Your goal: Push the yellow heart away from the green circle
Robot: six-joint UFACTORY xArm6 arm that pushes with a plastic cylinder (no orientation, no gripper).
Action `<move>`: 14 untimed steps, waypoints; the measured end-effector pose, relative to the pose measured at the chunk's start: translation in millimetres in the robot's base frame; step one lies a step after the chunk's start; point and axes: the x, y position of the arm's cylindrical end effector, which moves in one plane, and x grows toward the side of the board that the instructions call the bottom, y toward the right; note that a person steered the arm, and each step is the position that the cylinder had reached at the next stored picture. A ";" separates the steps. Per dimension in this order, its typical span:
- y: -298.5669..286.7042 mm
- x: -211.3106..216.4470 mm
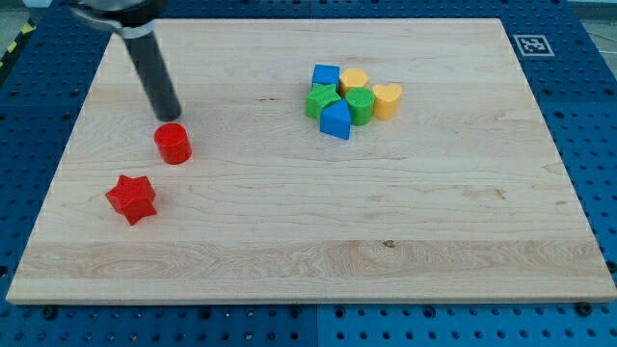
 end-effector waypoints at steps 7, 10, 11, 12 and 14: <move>279.3 31.7; 268.5 -23.6; 250.2 -45.2; 231.6 -69.1; 255.2 -84.5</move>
